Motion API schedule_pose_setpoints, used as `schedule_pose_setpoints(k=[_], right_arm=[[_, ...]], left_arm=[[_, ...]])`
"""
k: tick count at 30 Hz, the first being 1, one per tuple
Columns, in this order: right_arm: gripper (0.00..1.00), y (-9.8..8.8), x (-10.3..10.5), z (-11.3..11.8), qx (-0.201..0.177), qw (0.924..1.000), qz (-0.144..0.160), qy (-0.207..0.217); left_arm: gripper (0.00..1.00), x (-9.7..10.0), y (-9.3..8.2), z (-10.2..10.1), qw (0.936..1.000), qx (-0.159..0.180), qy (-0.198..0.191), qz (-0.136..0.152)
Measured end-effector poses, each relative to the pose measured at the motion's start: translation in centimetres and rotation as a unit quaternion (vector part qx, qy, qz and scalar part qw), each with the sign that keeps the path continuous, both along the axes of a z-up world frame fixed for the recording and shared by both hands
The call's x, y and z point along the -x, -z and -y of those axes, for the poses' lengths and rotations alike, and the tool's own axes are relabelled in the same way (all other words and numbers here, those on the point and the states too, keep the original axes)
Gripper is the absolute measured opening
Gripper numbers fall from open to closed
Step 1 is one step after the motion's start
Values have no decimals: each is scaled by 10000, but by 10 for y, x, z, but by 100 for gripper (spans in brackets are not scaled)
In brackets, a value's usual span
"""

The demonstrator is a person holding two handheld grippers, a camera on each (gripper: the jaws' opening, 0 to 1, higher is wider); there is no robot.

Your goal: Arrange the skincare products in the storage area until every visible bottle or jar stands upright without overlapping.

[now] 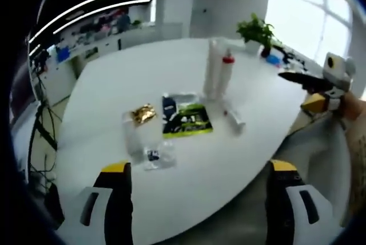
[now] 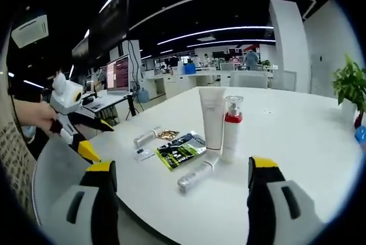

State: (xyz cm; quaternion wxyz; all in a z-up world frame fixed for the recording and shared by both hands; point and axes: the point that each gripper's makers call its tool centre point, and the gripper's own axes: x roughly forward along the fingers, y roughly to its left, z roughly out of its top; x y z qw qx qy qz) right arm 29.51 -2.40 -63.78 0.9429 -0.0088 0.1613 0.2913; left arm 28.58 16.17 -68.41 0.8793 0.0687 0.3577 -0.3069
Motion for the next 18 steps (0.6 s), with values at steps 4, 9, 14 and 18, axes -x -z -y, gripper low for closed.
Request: schedule_pose_setpoints(k=[4,9,14,18], right_arm=[[94,0,-1,1,29,10000,36,-3],[92,0,-1,0,42,10000,47,-69],[91,0,-1,1,-6,10000,30,-69],[91,1,0,1,-17,10000,6,-84]], left_arm=[[94,-4,9,23,9995,-81,248,-151],[92,-13,16,46,9987,-84,404,-313],[88,-29,21,61,9977,-119,536,-392],[86,-36,21,73,9967,-170,648,-451]])
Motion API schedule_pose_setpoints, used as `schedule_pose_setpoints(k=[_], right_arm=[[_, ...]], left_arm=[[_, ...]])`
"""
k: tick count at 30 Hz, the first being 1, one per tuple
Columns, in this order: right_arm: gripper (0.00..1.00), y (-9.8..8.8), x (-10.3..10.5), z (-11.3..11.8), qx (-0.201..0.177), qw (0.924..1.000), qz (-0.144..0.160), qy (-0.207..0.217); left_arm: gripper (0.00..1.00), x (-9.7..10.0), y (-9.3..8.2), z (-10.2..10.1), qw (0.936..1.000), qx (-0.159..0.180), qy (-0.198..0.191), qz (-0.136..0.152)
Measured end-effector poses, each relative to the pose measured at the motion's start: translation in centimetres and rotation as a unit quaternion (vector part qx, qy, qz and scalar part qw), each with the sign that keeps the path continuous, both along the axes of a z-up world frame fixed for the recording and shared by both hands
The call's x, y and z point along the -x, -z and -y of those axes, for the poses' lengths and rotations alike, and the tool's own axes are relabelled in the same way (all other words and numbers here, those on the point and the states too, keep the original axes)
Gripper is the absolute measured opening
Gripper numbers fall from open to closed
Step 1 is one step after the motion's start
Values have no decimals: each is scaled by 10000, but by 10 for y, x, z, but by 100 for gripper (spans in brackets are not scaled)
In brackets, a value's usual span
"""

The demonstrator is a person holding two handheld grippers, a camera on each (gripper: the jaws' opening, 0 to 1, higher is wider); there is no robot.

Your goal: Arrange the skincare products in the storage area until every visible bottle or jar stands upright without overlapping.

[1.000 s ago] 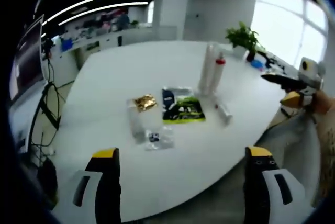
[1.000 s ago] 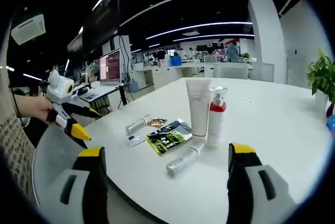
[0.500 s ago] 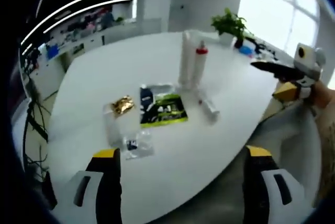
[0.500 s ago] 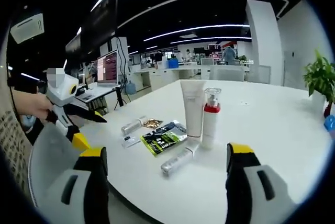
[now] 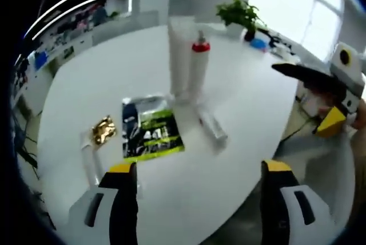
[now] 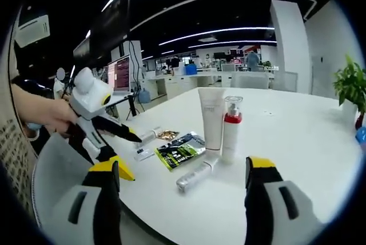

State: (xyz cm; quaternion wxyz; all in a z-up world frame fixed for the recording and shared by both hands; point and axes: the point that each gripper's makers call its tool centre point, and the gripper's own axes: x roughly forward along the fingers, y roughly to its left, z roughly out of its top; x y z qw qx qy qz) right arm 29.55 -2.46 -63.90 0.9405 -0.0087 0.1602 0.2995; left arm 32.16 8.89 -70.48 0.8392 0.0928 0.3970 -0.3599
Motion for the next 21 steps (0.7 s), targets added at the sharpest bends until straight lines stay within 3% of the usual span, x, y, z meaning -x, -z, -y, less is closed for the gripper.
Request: schedule_pose_setpoints(k=[5,9,13,21], right_arm=[[90,0,1,-1,-51,10000,-39,-36],[89,1,1,-1,-78,9999,-59,-39],[88,1,0,0,-117,9999,-74,-41],[86,1,0,2,-210,9997,-113,16]], left_arm=[[83,-5,5,23,9989,-145,399,-173],[81,-8,11,40,9926,-653,987,-261],[80,-19,11,64,9936,-423,1021,-243],[73,-34,29,80,9908,-652,1054,-542]])
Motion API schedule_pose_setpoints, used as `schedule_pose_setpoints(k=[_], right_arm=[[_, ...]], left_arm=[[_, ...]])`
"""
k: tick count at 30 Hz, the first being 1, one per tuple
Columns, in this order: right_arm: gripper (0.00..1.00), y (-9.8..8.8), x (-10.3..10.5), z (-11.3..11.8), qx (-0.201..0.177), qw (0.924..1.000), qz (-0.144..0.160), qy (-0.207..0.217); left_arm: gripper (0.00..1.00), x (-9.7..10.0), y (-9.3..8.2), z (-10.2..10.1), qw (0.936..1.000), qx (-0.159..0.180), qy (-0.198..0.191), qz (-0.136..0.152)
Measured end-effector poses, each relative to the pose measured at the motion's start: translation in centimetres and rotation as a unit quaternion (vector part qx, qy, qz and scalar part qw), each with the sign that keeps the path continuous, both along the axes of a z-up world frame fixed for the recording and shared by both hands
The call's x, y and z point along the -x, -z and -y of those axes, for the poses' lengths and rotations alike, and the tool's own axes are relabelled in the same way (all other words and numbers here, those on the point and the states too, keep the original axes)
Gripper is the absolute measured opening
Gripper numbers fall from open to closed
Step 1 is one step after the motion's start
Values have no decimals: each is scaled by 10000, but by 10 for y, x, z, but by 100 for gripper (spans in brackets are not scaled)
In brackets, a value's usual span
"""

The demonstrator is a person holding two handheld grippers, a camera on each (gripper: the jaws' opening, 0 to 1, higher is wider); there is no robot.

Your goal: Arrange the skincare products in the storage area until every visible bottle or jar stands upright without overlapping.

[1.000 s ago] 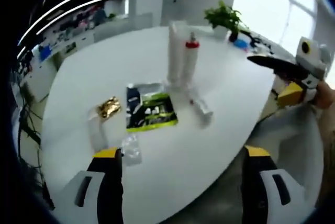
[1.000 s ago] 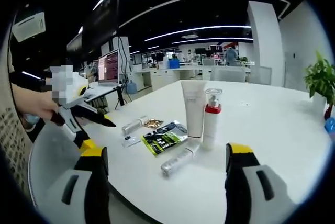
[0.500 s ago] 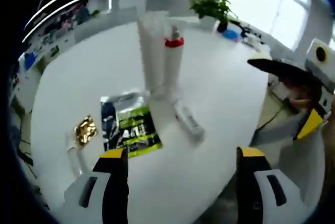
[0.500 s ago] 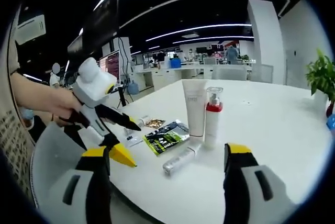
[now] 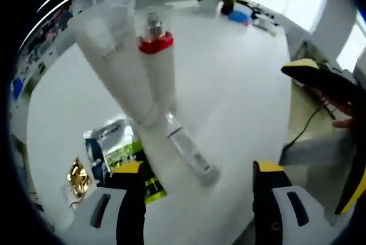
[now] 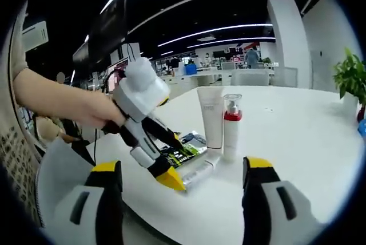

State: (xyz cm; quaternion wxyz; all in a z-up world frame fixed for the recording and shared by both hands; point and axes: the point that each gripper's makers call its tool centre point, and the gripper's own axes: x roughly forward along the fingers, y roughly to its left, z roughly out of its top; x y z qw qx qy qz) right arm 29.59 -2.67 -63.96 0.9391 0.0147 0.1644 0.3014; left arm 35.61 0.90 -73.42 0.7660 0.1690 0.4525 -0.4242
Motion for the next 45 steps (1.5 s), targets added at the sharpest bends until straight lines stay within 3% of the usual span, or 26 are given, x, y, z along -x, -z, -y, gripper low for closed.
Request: schedule_pose_setpoints(k=[14,23,28,29,31,39,45], right_arm=[[84,3,1,-2,15,10000,-70,-59],[83,4,0,-2,-16,9999,-97,-56],[83,4,0,-1,-9,9999,-102,-47],[83,4,0,-1,-4,9999,-101,-47],[83,4,0,-2,12,9999,-98,-56],[83,4,0,-2,40,9999,-92,-65],[83,4,0,-1,21,9999,-102,-42]], left_arm=[[45,-22,30,10,9981,-574,163,-145],[32,-23,46,13,9944,-988,374,-85],[18,-23,49,9,9922,-1150,478,34],[18,-19,49,12,9910,-1109,745,34],[18,-20,49,11,9907,-1142,744,63],[16,-16,46,9,9931,-1022,573,-20],[16,-10,36,5,9977,-580,276,-196]])
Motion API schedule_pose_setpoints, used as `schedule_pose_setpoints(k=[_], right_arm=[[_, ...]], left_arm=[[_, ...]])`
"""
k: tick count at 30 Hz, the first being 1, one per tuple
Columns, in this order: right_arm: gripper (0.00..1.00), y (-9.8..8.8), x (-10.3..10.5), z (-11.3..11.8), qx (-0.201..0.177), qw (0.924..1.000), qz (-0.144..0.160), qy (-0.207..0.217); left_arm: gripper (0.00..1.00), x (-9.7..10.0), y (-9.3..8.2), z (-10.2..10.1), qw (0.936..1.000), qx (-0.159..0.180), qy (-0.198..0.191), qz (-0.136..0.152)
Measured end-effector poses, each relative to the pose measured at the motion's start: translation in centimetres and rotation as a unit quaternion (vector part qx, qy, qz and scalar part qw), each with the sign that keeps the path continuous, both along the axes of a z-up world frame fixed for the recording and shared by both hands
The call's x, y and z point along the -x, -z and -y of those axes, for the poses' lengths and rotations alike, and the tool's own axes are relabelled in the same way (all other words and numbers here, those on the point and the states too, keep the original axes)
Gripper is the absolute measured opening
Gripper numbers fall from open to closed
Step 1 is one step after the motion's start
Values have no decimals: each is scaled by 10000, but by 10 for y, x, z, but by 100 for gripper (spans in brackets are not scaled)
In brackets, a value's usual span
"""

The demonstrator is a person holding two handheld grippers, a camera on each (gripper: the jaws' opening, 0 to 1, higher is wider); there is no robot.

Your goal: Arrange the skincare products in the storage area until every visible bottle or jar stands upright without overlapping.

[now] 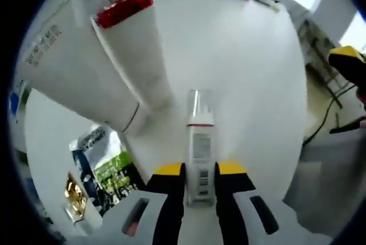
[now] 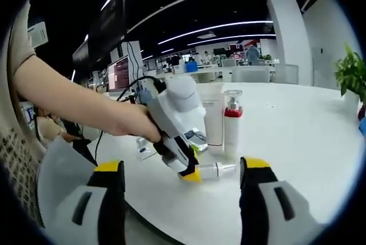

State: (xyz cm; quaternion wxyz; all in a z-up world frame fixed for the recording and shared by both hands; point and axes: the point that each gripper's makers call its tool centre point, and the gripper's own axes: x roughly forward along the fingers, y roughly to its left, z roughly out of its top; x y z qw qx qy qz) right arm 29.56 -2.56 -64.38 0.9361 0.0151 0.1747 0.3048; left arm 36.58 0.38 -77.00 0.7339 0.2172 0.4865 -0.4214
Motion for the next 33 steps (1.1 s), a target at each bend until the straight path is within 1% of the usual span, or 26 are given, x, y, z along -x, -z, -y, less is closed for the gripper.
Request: schedule_pose_setpoints(k=[6,9,10,12,13,14,15,16,17,19,21,22,23,24,25,26,27,28,30,31,33], right_arm=[[83,1,1,-1,5,10000,-31,-31],[83,1,1,-2,-17,10000,-51,-61],[83,1,2,-2,-34,10000,-58,-59],[81,-4,1,-2,-123,9999,37,-48],[81,-5,2,-2,-173,9998,25,-56],[82,-6,1,-2,-241,9997,20,-49],[81,-7,1,-2,-282,9996,27,-47],[81,-8,1,-2,-346,9994,26,-56],[81,-10,2,-2,-495,9988,-12,-64],[81,-13,2,-3,-764,9970,-74,-47],[81,-20,1,-1,-1345,9907,-199,-35],[81,-26,1,1,-1745,9843,-270,-3],[81,-31,1,2,-2036,9786,-294,-9],[82,-34,1,6,-2333,9718,-348,27],[82,-40,-1,11,-2700,9620,-395,121],[81,-45,-1,13,-2873,9570,-368,135],[80,-48,-2,16,-3033,9520,-368,157],[77,-50,-1,17,-3097,9499,-385,155],[72,-53,1,17,-3059,9513,-381,89],[71,-55,1,15,-3072,9508,-401,53],[70,-64,5,5,-3251,9444,-454,-167]], left_arm=[[16,7,-21,-2,9987,441,-241,-3],[16,10,-34,2,9955,837,-444,-22],[16,12,-37,2,9945,931,-486,-30],[16,15,-46,1,9927,1087,-517,-32],[16,17,-50,0,9915,1177,-557,-36],[16,19,-54,0,9897,1300,-597,-62],[16,20,-60,1,9851,1556,-723,-153],[16,22,-65,1,9817,1693,-836,-243],[16,24,-72,0,9772,1891,-924,-290],[16,29,-83,1,9717,2121,-997,-309],[16,39,-99,0,9629,2445,-1084,-360],[16,42,-104,0,9602,2553,-1078,-358],[16,45,-109,-1,9578,2641,-1076,-369],[16,49,-116,-2,9525,2795,-1136,-410],[16,51,-120,-4,9500,2873,-1152,-411],[16,54,-126,-5,9458,3000,-1171,-412],[16,56,-129,-6,9439,3056,-1181,-411],[16,59,-135,-7,9398,3182,-1172,-415],[16,66,-146,-7,9309,3448,-1124,-433],[16,69,-151,-6,9284,3542,-1053,-401],[16,79,-163,-4,9194,3795,-941,-439]])
